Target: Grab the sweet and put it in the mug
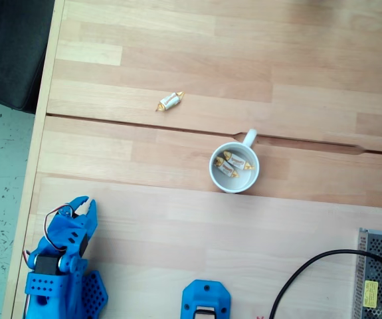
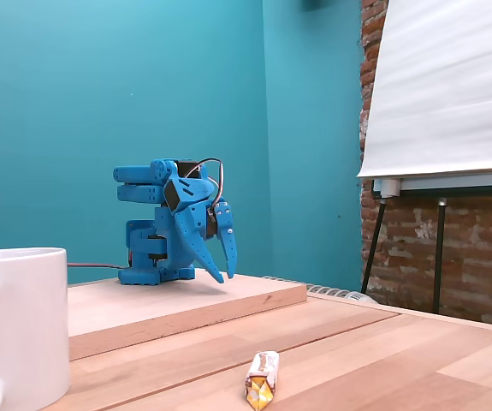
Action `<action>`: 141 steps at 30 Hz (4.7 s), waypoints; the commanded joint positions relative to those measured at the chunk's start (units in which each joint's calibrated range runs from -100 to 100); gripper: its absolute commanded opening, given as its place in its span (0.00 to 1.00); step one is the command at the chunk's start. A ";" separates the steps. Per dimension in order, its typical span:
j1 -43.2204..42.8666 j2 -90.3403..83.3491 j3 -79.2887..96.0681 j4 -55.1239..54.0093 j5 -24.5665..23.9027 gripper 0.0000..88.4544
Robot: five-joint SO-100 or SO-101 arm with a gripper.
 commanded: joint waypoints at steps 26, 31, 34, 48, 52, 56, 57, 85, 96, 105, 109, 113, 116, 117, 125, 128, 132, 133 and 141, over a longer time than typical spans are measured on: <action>-0.37 -0.46 0.90 0.19 0.10 0.04; -0.37 -0.46 0.90 0.19 0.10 0.04; -0.37 -0.46 0.90 0.19 0.10 0.04; -1.03 -0.46 0.90 0.19 0.10 0.04; -1.03 -0.46 0.90 0.19 0.10 0.04; -1.03 -0.37 0.90 0.19 0.15 0.04; -1.03 -0.37 0.90 0.19 0.15 0.04; 7.47 15.55 -30.86 0.19 -9.67 0.05; 16.84 47.73 -50.75 -0.38 -9.62 0.05; 21.49 62.02 -62.35 -0.78 -9.62 0.05; 21.41 68.21 -67.97 -0.70 -10.16 0.06; 21.41 74.84 -72.88 -0.62 -10.21 0.12; 21.41 79.40 -75.91 -0.62 -10.21 0.17; 21.34 80.43 -76.80 -0.62 -10.21 0.19; 18.00 83.10 -83.49 -0.70 -10.21 0.23; 17.49 83.70 -86.61 -0.62 -10.21 0.23; 17.06 83.79 -90.00 0.11 -10.31 0.23; 17.06 83.79 -90.63 0.19 -10.35 0.23; 17.27 91.36 -99.64 0.19 -11.58 0.24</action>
